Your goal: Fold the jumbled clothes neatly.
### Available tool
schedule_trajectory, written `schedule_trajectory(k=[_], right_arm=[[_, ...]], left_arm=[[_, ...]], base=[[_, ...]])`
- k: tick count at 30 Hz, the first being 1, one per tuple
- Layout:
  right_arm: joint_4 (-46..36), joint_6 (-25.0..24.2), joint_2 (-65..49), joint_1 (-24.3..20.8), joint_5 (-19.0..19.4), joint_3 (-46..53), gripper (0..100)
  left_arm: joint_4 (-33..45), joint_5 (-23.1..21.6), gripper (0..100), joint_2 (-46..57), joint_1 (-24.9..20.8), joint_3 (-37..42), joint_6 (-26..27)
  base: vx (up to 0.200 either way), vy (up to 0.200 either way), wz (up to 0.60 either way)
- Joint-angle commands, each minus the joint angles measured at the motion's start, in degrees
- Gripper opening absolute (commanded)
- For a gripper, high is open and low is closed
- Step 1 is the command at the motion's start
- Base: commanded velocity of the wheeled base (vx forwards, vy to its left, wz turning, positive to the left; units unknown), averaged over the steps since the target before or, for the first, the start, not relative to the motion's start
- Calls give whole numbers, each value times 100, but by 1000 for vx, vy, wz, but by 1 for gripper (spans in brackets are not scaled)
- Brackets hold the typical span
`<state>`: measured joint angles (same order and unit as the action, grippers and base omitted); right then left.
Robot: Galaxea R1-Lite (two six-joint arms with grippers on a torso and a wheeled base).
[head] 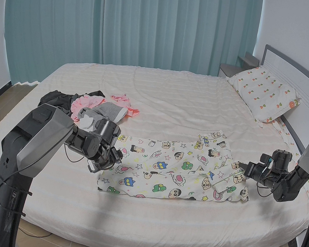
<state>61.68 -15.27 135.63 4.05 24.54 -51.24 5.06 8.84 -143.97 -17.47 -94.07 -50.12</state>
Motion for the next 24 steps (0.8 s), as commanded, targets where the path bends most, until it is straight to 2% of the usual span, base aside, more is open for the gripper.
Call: schedule_trajectory(k=[1,7,8,13,15,19,24], right_arm=[[-7,-2,69,-9,-2,0,0],[-253,-37,174,8,-2,-202,0],[-359,-90,183,0,-2,-255,100],[-517,-380,192,35,-19,-510,100],[-614,-591,200,158,-204,-783,100],[-763,-714,156,369,-494,-941,100],[-772,-916,-134,501,-626,-783,100]], left_arm=[[13,-22,100,80,103,47,-60],[4,-128,100,466,182,302,-130],[4,-181,100,528,191,364,-139],[-14,-383,100,853,226,768,-139],[-119,-655,100,1152,314,1198,-139],[-532,-1095,100,1627,411,1972,-121],[-1218,-1218,100,2013,499,2719,-121]], base=[[0,0,0],[0,0,0],[0,0,0],[0,0,0],[0,0,0],[0,0,0],[0,0,0]])
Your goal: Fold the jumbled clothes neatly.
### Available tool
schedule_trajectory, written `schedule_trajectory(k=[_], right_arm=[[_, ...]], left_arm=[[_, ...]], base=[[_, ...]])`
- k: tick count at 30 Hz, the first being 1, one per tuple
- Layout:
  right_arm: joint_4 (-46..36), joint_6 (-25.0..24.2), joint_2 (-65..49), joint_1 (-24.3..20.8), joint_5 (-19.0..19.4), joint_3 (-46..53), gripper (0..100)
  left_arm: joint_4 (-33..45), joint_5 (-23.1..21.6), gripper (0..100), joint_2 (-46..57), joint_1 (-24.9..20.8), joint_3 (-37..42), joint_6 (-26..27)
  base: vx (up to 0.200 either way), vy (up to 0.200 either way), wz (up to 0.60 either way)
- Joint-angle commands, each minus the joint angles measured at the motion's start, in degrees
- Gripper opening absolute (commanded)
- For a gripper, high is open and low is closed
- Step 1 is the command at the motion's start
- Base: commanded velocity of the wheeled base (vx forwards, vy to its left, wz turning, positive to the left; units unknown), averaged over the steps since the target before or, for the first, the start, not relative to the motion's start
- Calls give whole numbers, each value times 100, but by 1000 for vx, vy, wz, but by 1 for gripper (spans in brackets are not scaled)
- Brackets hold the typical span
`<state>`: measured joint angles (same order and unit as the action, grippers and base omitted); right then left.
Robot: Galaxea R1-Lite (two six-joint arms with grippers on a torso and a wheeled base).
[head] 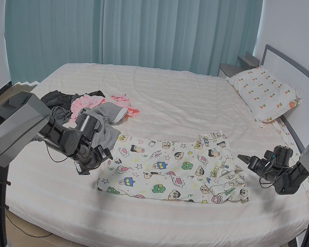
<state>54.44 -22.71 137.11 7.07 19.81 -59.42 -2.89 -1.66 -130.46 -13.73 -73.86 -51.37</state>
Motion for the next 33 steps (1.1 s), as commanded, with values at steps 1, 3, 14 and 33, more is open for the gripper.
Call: schedule_trajectory(k=[1,3,14,33], right_arm=[[-48,-172,-281,198,-153,35,100],[-101,-568,-1019,-22,-197,844,100],[-127,-1579,-1274,-1480,-223,1916,100],[-153,-2044,-413,-1472,-1032,1670,100]], left_arm=[[-423,-168,100,663,125,698,4],[-889,-344,100,1102,195,1577,4],[-2594,-1539,100,2139,670,4266,-48],[-4554,-1618,100,1823,766,5549,-532]], base=[[0,0,0],[0,0,0],[0,0,0],[0,0,0]])
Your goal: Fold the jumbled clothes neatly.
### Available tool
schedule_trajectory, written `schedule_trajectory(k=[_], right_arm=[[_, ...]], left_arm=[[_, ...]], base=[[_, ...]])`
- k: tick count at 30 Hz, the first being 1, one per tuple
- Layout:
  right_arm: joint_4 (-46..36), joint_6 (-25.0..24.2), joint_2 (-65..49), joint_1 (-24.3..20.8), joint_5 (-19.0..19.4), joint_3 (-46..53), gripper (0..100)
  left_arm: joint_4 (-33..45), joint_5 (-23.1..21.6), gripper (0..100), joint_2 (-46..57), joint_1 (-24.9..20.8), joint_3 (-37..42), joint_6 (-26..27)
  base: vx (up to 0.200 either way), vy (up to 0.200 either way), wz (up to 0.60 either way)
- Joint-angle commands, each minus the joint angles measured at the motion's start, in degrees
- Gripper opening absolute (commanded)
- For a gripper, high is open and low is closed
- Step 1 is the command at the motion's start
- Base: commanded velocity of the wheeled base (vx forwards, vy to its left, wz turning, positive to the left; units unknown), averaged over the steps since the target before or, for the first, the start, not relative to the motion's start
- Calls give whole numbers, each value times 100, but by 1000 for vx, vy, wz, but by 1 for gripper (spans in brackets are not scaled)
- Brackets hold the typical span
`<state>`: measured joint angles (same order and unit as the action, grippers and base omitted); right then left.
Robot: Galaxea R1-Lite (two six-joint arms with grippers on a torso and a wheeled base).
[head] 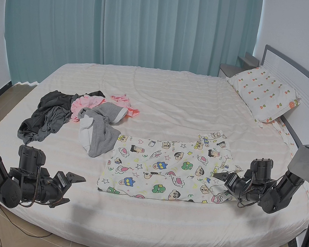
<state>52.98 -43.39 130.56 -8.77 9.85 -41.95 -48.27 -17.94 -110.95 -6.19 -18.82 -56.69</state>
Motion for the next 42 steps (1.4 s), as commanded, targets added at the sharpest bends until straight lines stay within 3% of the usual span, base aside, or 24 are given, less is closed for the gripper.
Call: schedule_trajectory(k=[1,11,21,26,33,38,42], right_arm=[[-7,50,268,182,-45,-77,100],[-7,50,664,358,-229,-103,100],[11,-38,171,112,-273,117,100],[-16,-443,-83,-108,-519,73,100],[11,-574,145,-152,-713,38,100],[55,-610,470,-108,-1064,-138,100],[107,-627,523,-108,-1090,-235,100]], left_arm=[[-15,37,100,-164,13,45,0],[-50,45,100,-190,4,80,8],[-50,54,100,-199,-5,89,17],[-50,45,100,-199,-5,89,17],[-50,45,100,-199,-5,89,17],[-50,45,100,-199,-5,89,17],[-50,54,100,-208,-5,89,17]], base=[[0,0,0],[0,0,0],[0,0,0],[0,0,0],[0,0,0],[0,0,0],[0,0,0]])
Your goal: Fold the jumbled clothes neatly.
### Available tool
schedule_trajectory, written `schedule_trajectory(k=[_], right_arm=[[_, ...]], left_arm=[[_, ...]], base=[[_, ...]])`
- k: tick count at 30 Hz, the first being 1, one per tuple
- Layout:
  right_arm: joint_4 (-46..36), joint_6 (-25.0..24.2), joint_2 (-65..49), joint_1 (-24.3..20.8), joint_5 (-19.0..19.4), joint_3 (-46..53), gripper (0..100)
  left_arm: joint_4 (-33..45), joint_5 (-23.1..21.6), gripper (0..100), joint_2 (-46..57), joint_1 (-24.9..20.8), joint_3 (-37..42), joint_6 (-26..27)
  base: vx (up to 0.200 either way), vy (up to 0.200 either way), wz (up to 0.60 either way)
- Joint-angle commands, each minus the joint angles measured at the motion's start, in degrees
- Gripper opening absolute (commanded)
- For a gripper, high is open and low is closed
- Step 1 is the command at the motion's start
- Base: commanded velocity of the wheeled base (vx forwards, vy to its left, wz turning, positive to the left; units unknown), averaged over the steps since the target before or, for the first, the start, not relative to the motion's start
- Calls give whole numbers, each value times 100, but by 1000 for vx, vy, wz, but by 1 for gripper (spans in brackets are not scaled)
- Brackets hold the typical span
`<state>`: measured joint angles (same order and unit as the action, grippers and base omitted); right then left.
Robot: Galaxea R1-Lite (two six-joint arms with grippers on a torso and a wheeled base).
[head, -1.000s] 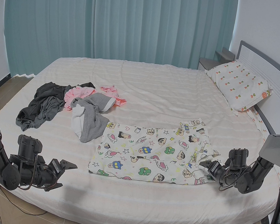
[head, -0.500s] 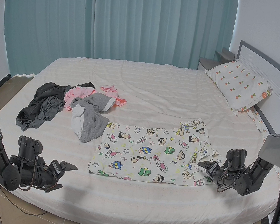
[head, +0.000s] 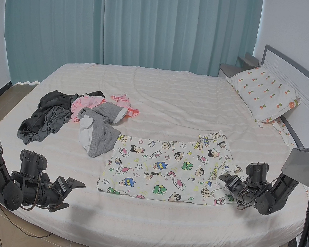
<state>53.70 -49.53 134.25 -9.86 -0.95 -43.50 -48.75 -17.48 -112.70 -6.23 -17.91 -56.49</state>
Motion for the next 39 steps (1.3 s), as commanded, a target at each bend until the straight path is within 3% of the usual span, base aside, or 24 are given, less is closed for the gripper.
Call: schedule_trajectory(k=[1,4,5,22,28,34,39], right_arm=[[88,-22,198,2,-10,-124,100],[114,-22,294,2,-37,-221,100],[114,-22,329,-7,-72,-273,0],[114,-30,-233,-112,-397,122,0],[114,-30,-787,-429,-555,570,0],[150,-101,-690,-552,-872,790,0],[299,-101,-418,-517,-907,808,0]], left_arm=[[-3,8,100,-33,-1,7,-2],[-3,8,100,-41,-1,-2,-2],[-3,8,100,-41,-1,-2,-2],[-12,8,100,-41,-1,33,-2],[-12,8,100,-41,-10,33,-2],[-12,8,100,-41,-10,42,-2],[-12,8,100,-41,-10,42,-2]], base=[[0,0,0],[0,0,0],[0,0,0],[0,0,0],[0,0,0],[0,0,0],[0,0,0]])
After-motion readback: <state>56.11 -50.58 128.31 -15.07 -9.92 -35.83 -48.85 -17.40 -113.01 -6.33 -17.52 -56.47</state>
